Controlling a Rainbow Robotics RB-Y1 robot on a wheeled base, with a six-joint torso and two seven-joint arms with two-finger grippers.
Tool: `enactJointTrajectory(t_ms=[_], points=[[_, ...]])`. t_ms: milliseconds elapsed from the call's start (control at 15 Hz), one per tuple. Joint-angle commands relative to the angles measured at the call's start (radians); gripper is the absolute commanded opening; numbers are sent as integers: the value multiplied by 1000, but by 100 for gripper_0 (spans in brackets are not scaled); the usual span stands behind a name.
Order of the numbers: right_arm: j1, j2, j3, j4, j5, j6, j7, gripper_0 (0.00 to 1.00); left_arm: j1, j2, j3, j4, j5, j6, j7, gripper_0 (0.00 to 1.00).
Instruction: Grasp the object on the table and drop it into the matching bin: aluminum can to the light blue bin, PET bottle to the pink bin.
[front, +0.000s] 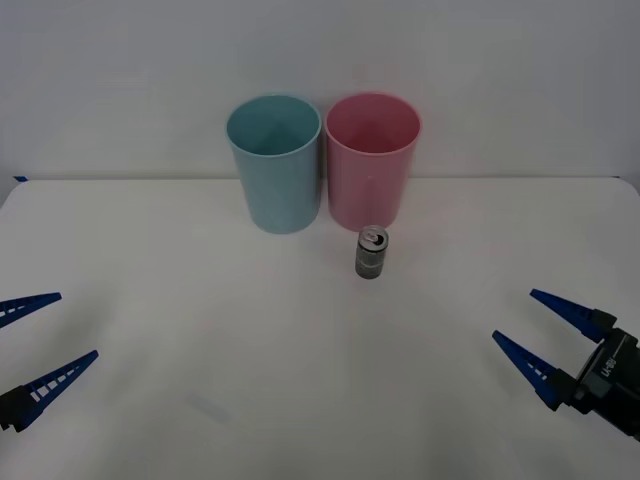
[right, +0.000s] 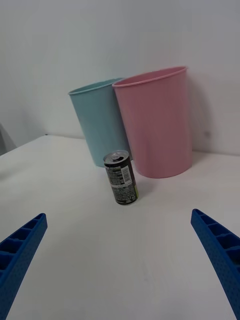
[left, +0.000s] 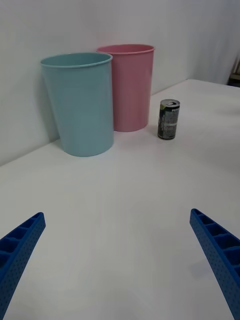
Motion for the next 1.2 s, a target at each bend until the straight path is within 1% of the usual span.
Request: enactJointTrajectory(t_ms=[67,133,267,400,600,733,867,1133,1200], points=[[-51,2,52,61,7,10,20,100,0,0,0,0,0,0,0,100],[-70,2,69,87,11,15,28,100,0,0,0,0,0,0,0,100],[-104,28,72,124,57,18,42,100,0,0,0,0,0,0,0,100],[-139,89,50,141,138,24,53,100,0,0,0,0,0,0,0,100],[-173,157,49,146,197,73,68,100,0,0,0,0,0,0,0,100],[-185,180,75,147,201,127,91,100,0,0,0,0,0,0,0,100],[-200,198,103,153,201,188,182,100,0,0,0,0,0,0,0,100],[-275,232,109,255,212,202,217,100,0,0,0,0,0,0,0,100],[-291,244,106,272,226,206,224,100,0,0,0,0,0,0,0,100]])
